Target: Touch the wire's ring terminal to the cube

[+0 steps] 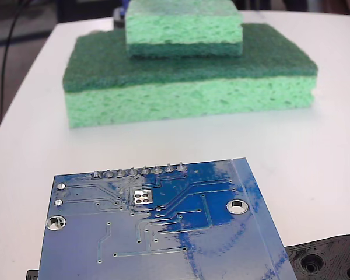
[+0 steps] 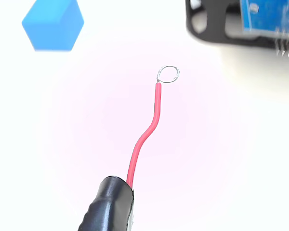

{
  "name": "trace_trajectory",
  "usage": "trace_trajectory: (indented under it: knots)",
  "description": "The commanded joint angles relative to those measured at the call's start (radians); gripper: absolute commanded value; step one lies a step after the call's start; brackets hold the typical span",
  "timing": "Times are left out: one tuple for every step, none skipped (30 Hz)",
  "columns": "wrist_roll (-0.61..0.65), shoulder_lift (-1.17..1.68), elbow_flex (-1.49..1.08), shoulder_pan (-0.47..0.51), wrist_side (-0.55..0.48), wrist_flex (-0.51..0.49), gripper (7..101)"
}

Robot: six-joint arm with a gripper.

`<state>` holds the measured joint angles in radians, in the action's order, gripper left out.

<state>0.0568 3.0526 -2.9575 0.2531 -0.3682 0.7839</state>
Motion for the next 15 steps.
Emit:
trace_trajectory:
  knots:
    - [0.014,0.002,-0.003,-0.009,0.012,0.014,100.3]
    - [0.012,0.002,-0.011,-0.012,0.015,0.014,100.3]
    - [0.011,0.002,-0.017,-0.012,0.018,0.009,100.3]
    - [0.009,0.002,-0.018,-0.012,0.025,0.009,100.3]
    - [0.008,0.002,-0.020,-0.015,0.028,0.011,100.3]
    - [0.005,0.002,-0.025,-0.017,0.037,0.008,100.3]
    - [0.002,0.002,-0.029,-0.017,0.044,0.006,100.3]
    - [-0.002,0.002,-0.035,-0.018,0.052,0.003,100.3]
    - [-0.002,0.002,-0.038,-0.023,0.060,0.005,100.3]
    - [-0.005,0.002,-0.038,-0.029,0.067,0.003,100.3]
    - [-0.012,0.002,-0.038,-0.034,0.080,0.002,100.3]
    - [-0.017,0.002,-0.038,-0.034,0.084,0.000,100.3]
    - [-0.021,0.002,-0.038,-0.034,0.089,-0.002,100.3]
    - [-0.025,0.002,-0.038,-0.034,0.095,-0.002,100.3]
    - [-0.028,0.002,-0.038,-0.034,0.101,-0.003,100.3]
